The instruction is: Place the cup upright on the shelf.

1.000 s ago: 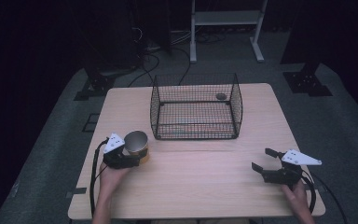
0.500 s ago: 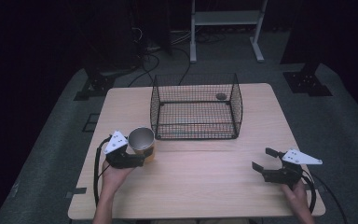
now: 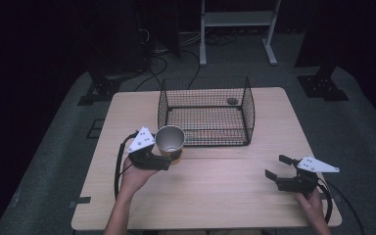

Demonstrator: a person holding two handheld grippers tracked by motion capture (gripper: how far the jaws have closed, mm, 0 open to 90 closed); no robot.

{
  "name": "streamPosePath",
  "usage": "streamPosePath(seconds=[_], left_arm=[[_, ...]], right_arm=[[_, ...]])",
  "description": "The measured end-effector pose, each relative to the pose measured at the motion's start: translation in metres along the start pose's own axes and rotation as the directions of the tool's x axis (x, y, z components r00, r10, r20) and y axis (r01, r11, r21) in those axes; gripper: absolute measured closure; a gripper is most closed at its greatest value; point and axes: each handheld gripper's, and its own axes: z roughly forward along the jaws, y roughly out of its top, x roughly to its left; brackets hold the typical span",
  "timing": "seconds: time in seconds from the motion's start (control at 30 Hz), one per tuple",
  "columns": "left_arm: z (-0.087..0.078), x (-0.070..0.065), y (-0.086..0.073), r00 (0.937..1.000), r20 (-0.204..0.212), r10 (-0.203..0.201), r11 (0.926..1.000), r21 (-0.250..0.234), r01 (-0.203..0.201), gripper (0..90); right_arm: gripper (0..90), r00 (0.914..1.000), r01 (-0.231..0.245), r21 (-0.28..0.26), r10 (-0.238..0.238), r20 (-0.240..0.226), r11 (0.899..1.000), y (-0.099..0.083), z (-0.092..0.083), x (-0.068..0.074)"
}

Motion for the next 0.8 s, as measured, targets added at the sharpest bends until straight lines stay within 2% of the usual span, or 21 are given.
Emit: streamPosePath(seconds=[0.23,0.33,0.43,0.53,0.57,0.6,0.63,0.8], left_arm=[[0.015,-0.005,0.02,0.9985,0.054,0.012,0.9997,-0.023,-0.011,15.1],[0.025,-0.006,0.034,0.9962,0.08,0.035,0.9992,-0.021,-0.034,15.2],[0.035,-0.006,0.044,0.9942,0.1,0.04,0.9989,-0.025,-0.038,15.2],[0.041,-0.004,0.051,0.9928,0.114,0.038,0.9992,-0.015,-0.036,15.2],[0.048,-0.001,0.058,0.9916,0.123,0.04,0.9992,-0.013,-0.039,15.2],[0.048,-0.001,0.058,0.9916,0.123,0.04,0.9992,-0.013,-0.039,15.2],[0.052,0.002,0.064,0.9903,0.134,0.035,0.9992,-0.024,-0.032,15.2],[0.065,0.009,0.077,0.9883,0.145,0.045,0.9989,-0.018,-0.043,15.3]], right_arm=[[12.9,1.0,-0.005,-0.002,0.005,-0.002,1.0,0.0,0.0,-0.001],[12.9,1.0,-0.007,-0.004,0.007,-0.003,1.0,0.0,0.0,-0.001],[12.9,0.9999,-0.014,-0.005,0.014,-0.005,1.0,0.0,0.0,-0.001],[12.9,0.9999,-0.014,-0.007,0.014,-0.007,1.0,0.0,-0.001,-0.001],[13.0,0.9999,-0.014,-0.007,0.014,-0.007,1.0,0.0,-0.001,-0.001],[12.9,0.9999,-0.015,-0.006,0.015,-0.007,1.0,0.0,-0.001,-0.001],[12.9,0.9998,-0.016,-0.007,0.016,-0.007,1.0,0.0,-0.001,-0.001],[12.9,0.9998,-0.015,-0.01,0.015,-0.01,1.0,0.0,-0.001,-0.002]])
